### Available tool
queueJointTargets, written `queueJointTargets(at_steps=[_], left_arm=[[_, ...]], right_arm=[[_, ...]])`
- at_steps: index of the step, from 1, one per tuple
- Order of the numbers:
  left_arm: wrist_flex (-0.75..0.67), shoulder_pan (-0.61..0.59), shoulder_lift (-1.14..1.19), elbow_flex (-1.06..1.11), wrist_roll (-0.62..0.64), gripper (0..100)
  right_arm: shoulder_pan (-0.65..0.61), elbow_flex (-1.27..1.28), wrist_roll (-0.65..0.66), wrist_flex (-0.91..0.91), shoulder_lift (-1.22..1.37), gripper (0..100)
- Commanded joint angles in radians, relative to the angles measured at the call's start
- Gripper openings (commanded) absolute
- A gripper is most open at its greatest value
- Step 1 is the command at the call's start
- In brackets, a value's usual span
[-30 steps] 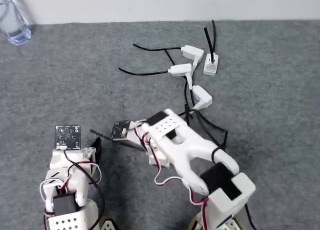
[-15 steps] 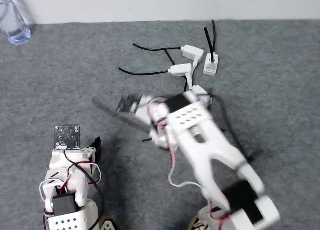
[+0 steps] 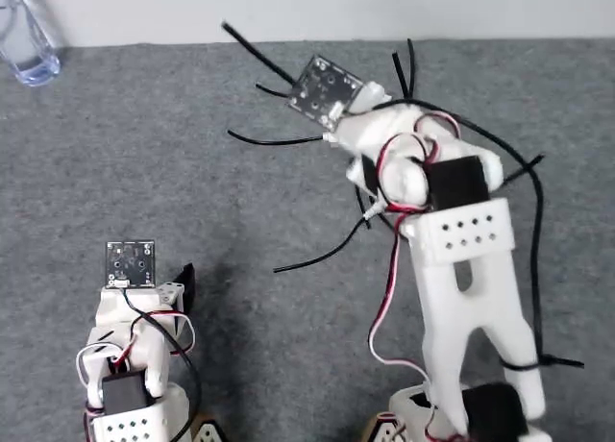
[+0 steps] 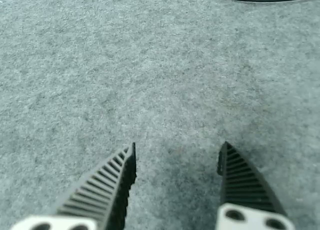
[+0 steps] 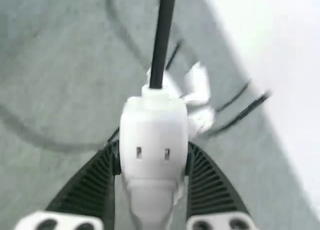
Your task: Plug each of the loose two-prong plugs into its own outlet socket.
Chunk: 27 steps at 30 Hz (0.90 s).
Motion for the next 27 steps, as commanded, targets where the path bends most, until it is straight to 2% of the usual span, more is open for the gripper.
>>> queueJointTargets(at_steps=[1,6,14,17,19,22,27], left_arm=[[0.002,0.005,0.005,-0.007,-0.008,25],[0.002,0.006,0.005,-0.007,-0.008,25],[0.002,0.006,0.005,-0.007,-0.008,25],[0.002,0.006,0.005,-0.007,-0.008,25],[0.002,0.005,0.005,-0.007,-0.008,25],[0.002,0.003,0.005,-0.007,-0.008,25],[0.002,0.002,0.005,-0.007,-0.006,25]], right_arm=[[0.004,-0.043,0.014,-0.159,0.058,0.7],[-0.036,-0.044,0.014,-0.280,0.165,0.7],[-0.251,-0.043,0.005,-0.237,0.163,0.8],[-0.292,-0.041,-0.020,-0.252,0.171,0.8],[-0.275,-0.041,-0.020,-0.283,0.177,0.8],[-0.173,-0.043,-0.021,-0.320,0.180,0.8],[-0.050,-0.003,-0.021,-0.553,0.246,0.8]])
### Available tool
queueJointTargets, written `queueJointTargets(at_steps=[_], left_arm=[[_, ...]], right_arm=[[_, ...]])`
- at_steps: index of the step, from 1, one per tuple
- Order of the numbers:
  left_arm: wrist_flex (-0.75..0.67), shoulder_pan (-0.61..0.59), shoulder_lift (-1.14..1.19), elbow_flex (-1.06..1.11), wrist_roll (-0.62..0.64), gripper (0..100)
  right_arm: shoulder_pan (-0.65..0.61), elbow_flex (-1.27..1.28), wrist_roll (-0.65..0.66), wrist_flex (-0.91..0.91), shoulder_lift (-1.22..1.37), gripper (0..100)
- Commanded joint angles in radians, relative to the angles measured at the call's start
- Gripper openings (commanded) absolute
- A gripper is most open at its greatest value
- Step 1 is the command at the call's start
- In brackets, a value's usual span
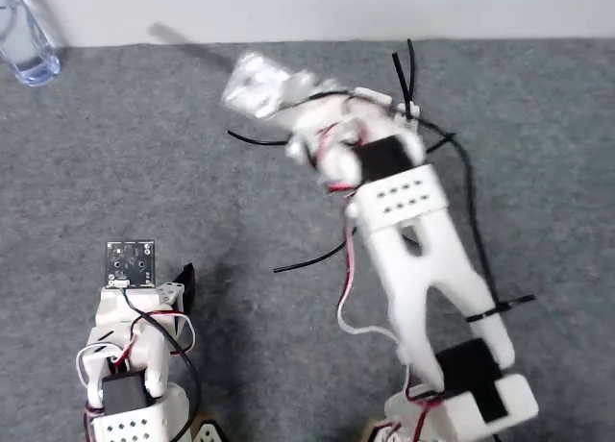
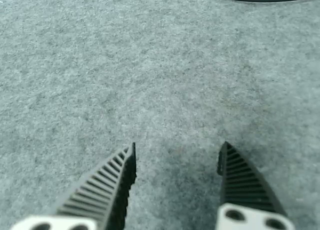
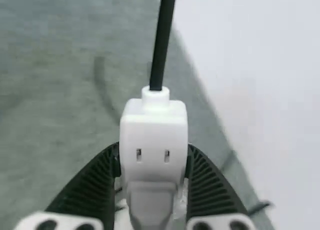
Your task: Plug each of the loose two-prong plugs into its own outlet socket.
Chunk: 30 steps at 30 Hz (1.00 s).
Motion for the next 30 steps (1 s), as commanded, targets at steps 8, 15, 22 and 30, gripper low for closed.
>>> queueJointTargets(at_steps=[8,15,22,30], left_arm=[[0.009,0.002,0.005,-0.007,-0.006,25],[0.011,0.002,0.005,-0.007,-0.006,25],[0.011,0.002,0.005,-0.007,-0.006,25],[0.014,0.002,0.005,-0.007,-0.006,25]], right_arm=[[0.079,-0.003,-0.106,-0.443,0.205,0.8],[0.096,0.000,-0.170,-0.596,0.335,0.8],[0.119,0.149,-0.173,-0.842,0.348,0.8],[0.119,0.239,-0.130,-0.855,0.302,13.1]])
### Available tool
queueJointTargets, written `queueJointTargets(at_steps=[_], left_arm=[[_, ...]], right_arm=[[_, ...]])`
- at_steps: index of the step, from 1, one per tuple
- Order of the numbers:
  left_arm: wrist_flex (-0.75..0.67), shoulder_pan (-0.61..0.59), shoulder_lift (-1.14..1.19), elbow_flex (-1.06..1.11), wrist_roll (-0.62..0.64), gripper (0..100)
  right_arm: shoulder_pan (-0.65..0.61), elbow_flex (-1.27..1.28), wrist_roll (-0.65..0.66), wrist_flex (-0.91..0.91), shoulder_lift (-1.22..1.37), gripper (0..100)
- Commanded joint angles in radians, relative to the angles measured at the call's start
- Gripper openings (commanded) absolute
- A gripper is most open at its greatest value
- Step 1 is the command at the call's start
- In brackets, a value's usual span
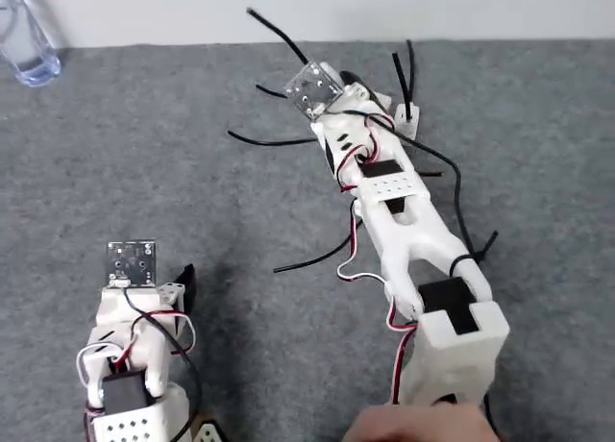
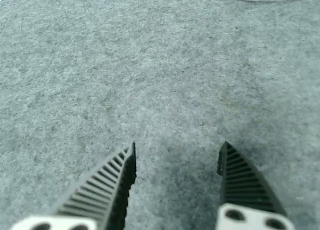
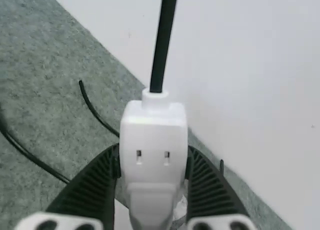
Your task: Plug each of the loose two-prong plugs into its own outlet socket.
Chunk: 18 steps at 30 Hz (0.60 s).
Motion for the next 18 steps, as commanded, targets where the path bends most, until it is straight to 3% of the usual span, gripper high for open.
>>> queueJointTargets(at_steps=[1,3,18], left_arm=[[0.008,0.002,0.005,-0.007,-0.006,25],[0.008,0.002,0.005,-0.007,-0.006,25],[0.005,0.003,0.005,-0.007,-0.006,25]], right_arm=[[0.016,0.005,0.040,0.036,-0.081,18.5],[0.021,0.012,0.021,0.079,-0.114,26.0],[0.027,0.031,0.015,0.255,-0.331,25.5]])
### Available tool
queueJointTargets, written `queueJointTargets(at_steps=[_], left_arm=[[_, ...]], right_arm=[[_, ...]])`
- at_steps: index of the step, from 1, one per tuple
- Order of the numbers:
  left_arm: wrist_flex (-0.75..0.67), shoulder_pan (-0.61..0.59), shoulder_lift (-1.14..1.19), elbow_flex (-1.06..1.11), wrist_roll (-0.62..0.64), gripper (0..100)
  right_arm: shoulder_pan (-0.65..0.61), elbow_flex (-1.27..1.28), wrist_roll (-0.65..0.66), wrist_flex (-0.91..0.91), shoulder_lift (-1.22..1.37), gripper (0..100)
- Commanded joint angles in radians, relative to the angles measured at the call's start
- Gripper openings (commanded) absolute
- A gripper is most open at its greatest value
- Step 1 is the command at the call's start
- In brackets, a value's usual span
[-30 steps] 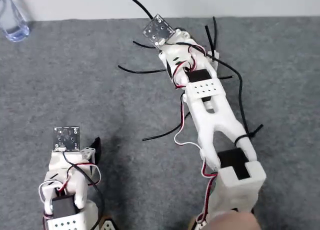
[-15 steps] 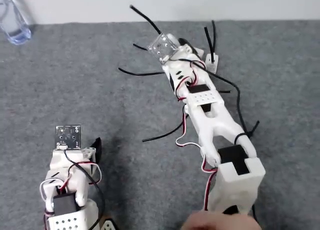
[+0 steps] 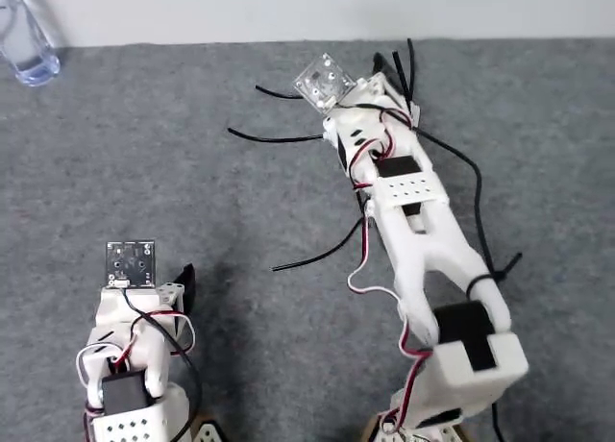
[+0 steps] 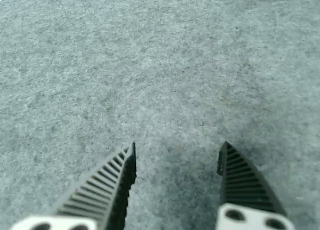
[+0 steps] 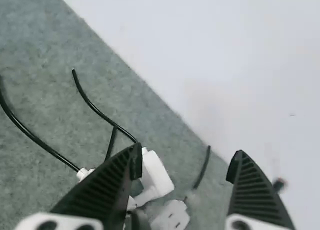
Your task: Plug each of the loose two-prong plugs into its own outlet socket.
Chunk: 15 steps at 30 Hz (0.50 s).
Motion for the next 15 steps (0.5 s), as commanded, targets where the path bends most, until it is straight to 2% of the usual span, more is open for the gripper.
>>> queueJointTargets(at_steps=[1,6,10,15], left_arm=[[0.005,0.003,0.005,-0.007,-0.006,25],[0.005,0.006,0.005,-0.007,-0.006,25],[0.005,0.006,0.005,-0.007,-0.006,25],[0.008,0.006,0.003,-0.007,-0.006,25]], right_arm=[[-0.001,-0.020,-0.003,0.090,-0.159,25.5],[0.004,-0.021,0.006,0.298,-0.364,21.7],[-0.002,-0.021,0.089,0.558,-0.555,16.7],[-0.027,-0.018,0.087,0.825,-0.746,16.6]])
